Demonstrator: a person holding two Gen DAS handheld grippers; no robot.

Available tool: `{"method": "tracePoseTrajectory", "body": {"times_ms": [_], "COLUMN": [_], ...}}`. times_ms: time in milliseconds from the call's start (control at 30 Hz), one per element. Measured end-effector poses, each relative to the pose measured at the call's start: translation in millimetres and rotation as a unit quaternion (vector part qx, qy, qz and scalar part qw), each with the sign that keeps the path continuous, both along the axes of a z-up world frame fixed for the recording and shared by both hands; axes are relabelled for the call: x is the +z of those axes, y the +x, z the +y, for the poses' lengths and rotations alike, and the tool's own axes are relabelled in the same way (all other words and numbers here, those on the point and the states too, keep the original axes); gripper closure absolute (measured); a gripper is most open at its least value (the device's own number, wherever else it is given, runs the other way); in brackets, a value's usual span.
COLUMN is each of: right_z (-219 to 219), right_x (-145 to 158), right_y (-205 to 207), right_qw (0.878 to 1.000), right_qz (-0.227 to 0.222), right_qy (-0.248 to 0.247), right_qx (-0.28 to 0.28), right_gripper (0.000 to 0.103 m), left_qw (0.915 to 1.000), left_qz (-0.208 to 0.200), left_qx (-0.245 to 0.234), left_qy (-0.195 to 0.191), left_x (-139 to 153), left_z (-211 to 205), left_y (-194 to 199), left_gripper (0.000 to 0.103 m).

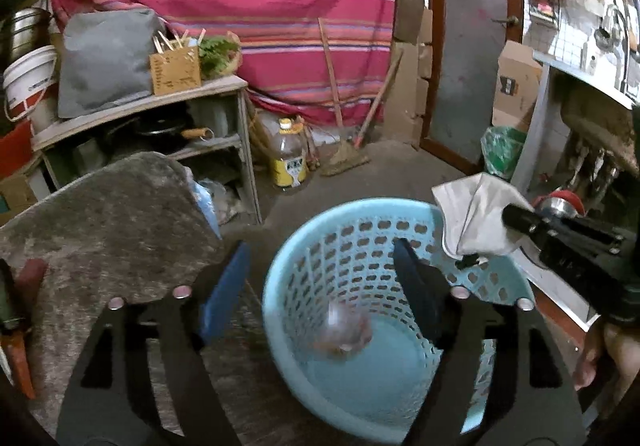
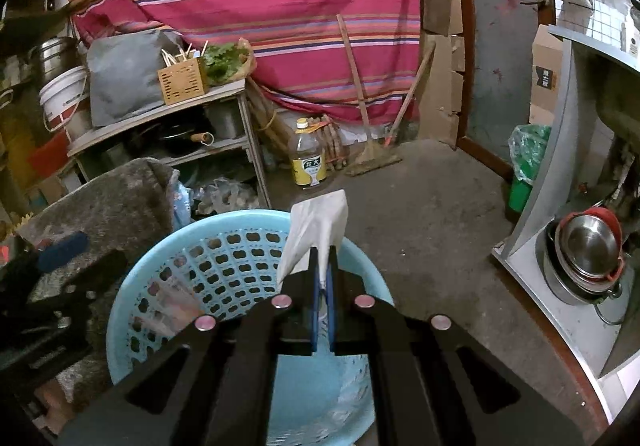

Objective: Collect trash
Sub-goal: 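Carry both items over the blue basket and open both tools to drop them, then return to the table and grasp the blue plastic bag with the left tool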

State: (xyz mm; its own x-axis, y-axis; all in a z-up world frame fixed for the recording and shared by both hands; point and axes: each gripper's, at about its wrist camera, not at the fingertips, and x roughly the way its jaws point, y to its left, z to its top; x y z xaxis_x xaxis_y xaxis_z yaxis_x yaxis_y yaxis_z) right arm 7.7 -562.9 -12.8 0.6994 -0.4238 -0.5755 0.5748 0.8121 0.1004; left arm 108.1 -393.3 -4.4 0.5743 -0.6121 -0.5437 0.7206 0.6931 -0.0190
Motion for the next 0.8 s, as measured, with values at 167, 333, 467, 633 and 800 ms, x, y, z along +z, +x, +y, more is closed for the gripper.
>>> {"method": "tracePoseTrajectory", "body": {"times_ms": [167,333,467,633,800], "right_z": [17.3,37.1,51.3,77.1,116.4], "right_x": [-3.0,-7.5,-6.9,5.5,19.0], "right_y": [17.6,34.6,40.0,46.0,60.3], "right_qw": [1.0,0.999,0.998,0.998,0.999], "right_qz": [0.021,0.046,0.051,0.037,-0.003], "right_qy": [-0.001,-0.017,-0.038,-0.047,-0.041], "right_qx": [0.019,0.014,-0.003,0.003,0.03], "right_gripper": [0.099,0.092,0.03,0.025,0.011], "left_qw": [0.9988,0.9958,0.9916,0.9839,0.9711], "left_qz": [-0.028,-0.039,-0.052,-0.073,-0.08], "left_qx": [0.037,0.081,0.117,0.163,0.225], "left_qy": [-0.013,-0.02,-0.016,-0.003,0.008], "left_x": [19.8,30.2,38.2,43.4,38.0], "left_z": [40.0,92.9,140.7,197.7,258.3], "left_y": [-1.0,3.2,6.7,10.8,20.0], "left_gripper": [0.01,0.006,0.006,0.006,0.005]}}
